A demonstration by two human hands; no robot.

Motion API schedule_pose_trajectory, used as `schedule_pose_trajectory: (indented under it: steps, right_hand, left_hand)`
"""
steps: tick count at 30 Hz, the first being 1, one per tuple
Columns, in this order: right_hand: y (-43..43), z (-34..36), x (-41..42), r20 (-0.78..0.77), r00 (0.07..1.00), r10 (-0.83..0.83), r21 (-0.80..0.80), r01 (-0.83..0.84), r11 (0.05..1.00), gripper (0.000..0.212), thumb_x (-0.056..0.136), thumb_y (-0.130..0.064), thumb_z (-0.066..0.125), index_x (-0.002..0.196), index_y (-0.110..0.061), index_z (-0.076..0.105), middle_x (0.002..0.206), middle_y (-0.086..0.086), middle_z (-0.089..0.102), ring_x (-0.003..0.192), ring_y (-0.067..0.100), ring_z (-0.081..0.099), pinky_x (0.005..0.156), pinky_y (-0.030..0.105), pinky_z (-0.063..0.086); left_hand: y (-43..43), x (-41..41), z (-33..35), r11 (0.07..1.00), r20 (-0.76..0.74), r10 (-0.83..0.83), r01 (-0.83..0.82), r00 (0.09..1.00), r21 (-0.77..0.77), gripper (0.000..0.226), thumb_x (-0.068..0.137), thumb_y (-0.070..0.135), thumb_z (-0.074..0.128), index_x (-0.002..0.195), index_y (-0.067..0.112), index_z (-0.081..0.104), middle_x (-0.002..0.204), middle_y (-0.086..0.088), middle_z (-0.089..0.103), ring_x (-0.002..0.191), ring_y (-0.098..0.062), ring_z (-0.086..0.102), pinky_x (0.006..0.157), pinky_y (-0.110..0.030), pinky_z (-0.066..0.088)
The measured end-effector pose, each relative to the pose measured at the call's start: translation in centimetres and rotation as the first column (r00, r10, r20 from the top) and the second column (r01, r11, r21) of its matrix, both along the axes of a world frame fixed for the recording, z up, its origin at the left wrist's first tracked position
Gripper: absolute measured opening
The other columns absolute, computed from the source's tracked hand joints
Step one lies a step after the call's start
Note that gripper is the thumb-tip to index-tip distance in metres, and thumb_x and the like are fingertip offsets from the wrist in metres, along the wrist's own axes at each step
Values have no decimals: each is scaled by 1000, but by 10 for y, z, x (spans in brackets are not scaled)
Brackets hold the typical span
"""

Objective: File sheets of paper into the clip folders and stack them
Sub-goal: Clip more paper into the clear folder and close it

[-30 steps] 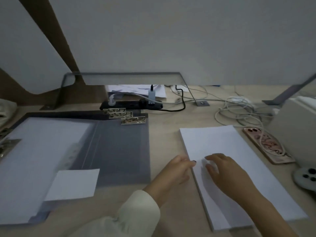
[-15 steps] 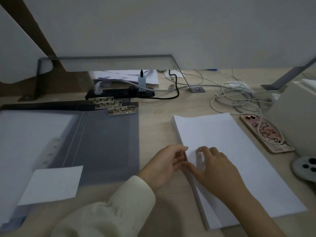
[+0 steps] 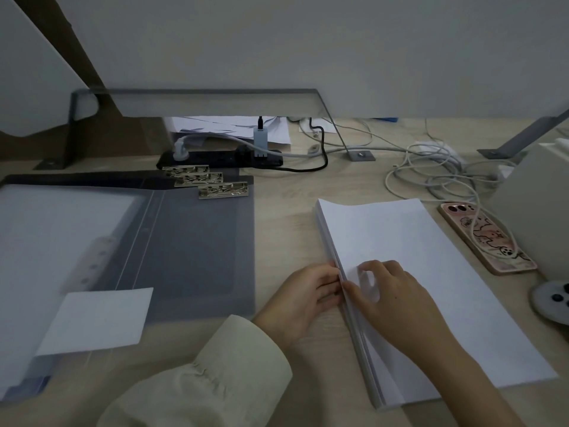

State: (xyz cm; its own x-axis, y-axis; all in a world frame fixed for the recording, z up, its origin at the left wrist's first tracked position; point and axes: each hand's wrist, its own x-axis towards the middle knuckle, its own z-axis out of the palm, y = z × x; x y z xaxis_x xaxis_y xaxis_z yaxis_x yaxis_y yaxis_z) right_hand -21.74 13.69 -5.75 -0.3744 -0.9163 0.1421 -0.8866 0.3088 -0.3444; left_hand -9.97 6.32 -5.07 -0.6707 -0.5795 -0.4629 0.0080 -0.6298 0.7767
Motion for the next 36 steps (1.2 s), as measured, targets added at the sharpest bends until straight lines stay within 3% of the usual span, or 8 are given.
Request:
schedule_pose_trajectory:
  steps: [8, 11, 17, 20, 24, 29, 32, 36]
  right_hand:
    - [1, 2, 2, 31, 999, -13, 24, 12, 1000, 43, 91, -46, 44, 127, -21, 47, 129, 1, 49, 106, 15, 52, 78, 19, 38]
    - [1, 3, 0, 79, 997, -23, 4, 23, 1000, 36, 95, -38, 38, 125, -21, 47, 125, 0, 51, 94, 9, 49, 76, 16, 36]
    - [2, 4, -2, -22, 998, 54, -53, -56, 997, 20, 92, -22, 51, 108, -12, 56, 99, 3, 58, 80, 18, 57, 62, 15, 38]
    - [4, 7, -3, 186, 982, -29, 18, 26, 999, 29, 97, -27, 32, 116, -16, 52, 105, -1, 56, 94, 18, 56, 72, 21, 38]
    - [7, 14, -10, 375, 919, -119, 11, 124, 992, 29, 98, -22, 37, 121, -17, 52, 118, 0, 58, 99, 12, 52, 83, 18, 38]
    - [13, 30, -34, 399, 892, -212, -73, 262, 962, 39, 93, -20, 48, 132, -18, 45, 138, 5, 46, 126, 21, 44, 102, 36, 34]
    - [5, 44, -36, 523, 820, -232, -129, 345, 930, 52, 91, -19, 53, 140, -20, 35, 142, 4, 41, 130, 25, 40, 106, 42, 33]
    - [-18, 54, -6, 735, 655, -177, -73, 336, 939, 41, 94, -17, 48, 134, -21, 42, 116, -3, 57, 101, 22, 57, 87, 35, 43]
  left_hand:
    - [1, 0, -1, 998, 60, 45, -43, 997, -45, 27, 93, 9, 44, 114, 7, 61, 116, -9, 65, 109, -18, 60, 97, -29, 47]
    - [4, -5, 0, 945, 204, 150, -79, 967, -317, 35, 93, 15, 45, 127, 10, 55, 128, -5, 57, 121, -19, 52, 105, -34, 41]
    - [8, -24, 15, 967, 265, -35, 100, 964, -235, 25, 94, 40, 42, 106, 21, 55, 84, -1, 59, 97, -25, 65, 87, -38, 54]
    - [10, -34, 8, 939, 380, -60, 181, 923, -293, 42, 82, 49, 43, 113, 22, 54, 96, -7, 67, 92, -29, 68, 86, -44, 55]
    - [11, -38, -2, 886, 421, -6, 200, 907, -419, 28, 75, 32, 38, 96, 29, 57, 105, -6, 65, 95, -27, 63, 89, -46, 51]
    - [-3, -7, 16, 885, 250, 54, 70, 967, -460, 22, 95, 12, 41, 113, 22, 50, 106, 4, 59, 94, -13, 56, 73, -18, 45]
    - [-18, 32, 30, 875, 176, 88, 9, 980, -484, 22, 95, 8, 43, 109, 21, 54, 106, 1, 64, 92, -15, 60, 82, -27, 46]
    - [-35, 93, 44, 879, 145, 142, -57, 979, -473, 28, 95, 11, 45, 119, 18, 57, 114, 0, 67, 105, -18, 63, 96, -35, 47]
